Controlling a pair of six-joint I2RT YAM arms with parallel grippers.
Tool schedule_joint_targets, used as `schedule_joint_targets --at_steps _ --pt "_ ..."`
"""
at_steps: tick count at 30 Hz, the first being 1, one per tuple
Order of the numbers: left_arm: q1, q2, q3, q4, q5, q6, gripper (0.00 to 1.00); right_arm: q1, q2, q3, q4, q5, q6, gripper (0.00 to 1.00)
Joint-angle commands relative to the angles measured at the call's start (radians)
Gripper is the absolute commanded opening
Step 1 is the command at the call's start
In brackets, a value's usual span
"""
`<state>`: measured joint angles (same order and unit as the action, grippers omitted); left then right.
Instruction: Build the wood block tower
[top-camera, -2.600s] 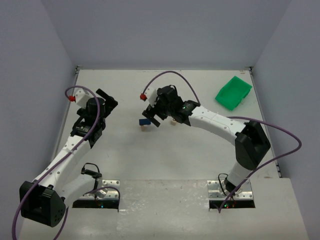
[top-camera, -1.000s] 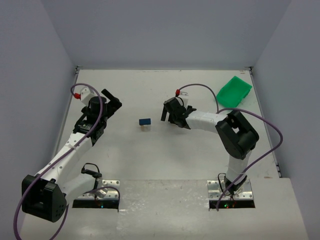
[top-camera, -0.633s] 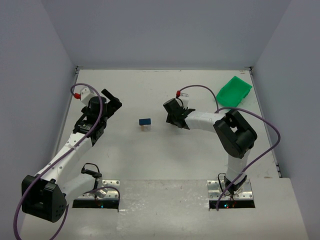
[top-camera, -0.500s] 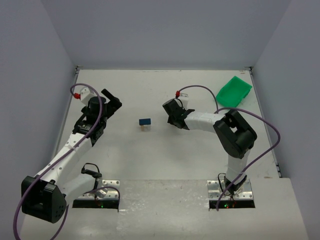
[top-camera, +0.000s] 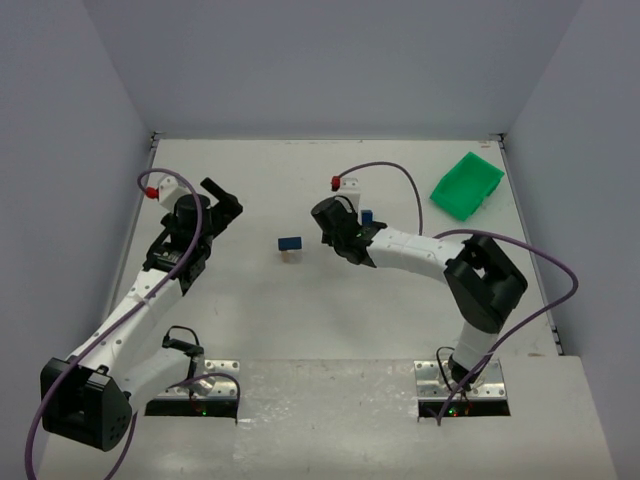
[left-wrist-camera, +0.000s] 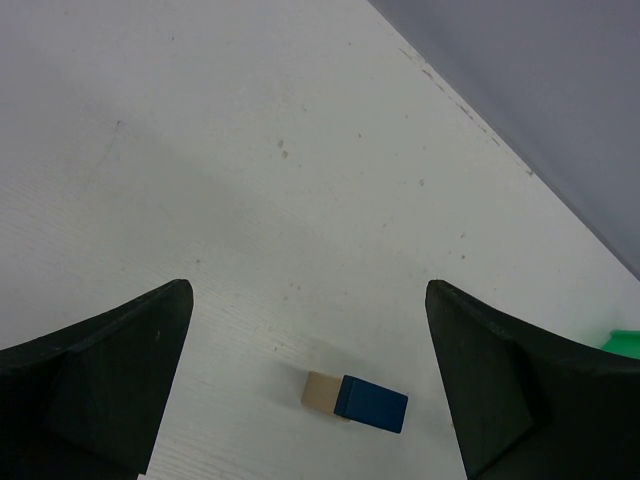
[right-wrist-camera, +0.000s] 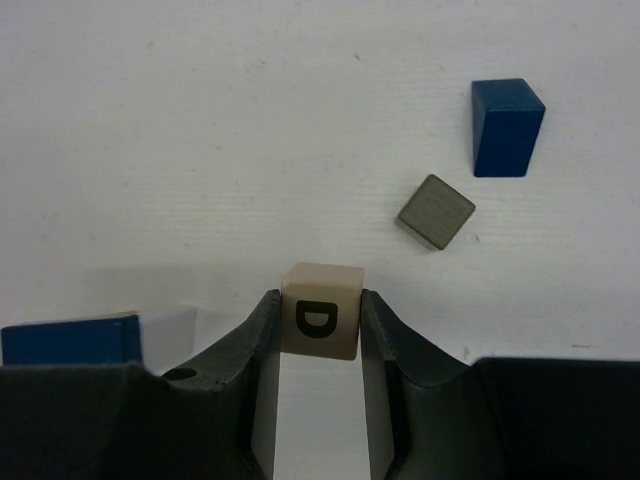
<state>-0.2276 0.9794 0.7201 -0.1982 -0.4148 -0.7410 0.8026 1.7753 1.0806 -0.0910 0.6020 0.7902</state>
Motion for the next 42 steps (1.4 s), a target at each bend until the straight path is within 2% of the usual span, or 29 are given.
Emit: schedule_joint_targets --at_steps 1,15,25,35,42 --pt "0.005 -0.026 0.002 0.037 -0.009 0.002 1.00 0.066 -0.044 0.101 0.041 0.028 -0.098 0.18" --pt "0.005 -0.044 -0.001 0.014 -0.047 -0.016 1.00 0.187 0.070 0.304 0.020 -0.055 -0.188 0.20" --pt "0.005 -0.051 0.006 -0.019 -0.082 -0.038 1.00 0.231 0.156 0.399 -0.017 -0.014 -0.176 0.22" --pt "0.005 -0.053 0.009 -0.030 -0.097 -0.046 1.00 0.240 0.207 0.453 -0.068 0.022 -0.152 0.25" --pt "0.005 -0.048 0.009 -0.030 -0.099 -0.049 1.00 0.240 0.192 0.426 -0.070 0.050 -0.133 0.26"
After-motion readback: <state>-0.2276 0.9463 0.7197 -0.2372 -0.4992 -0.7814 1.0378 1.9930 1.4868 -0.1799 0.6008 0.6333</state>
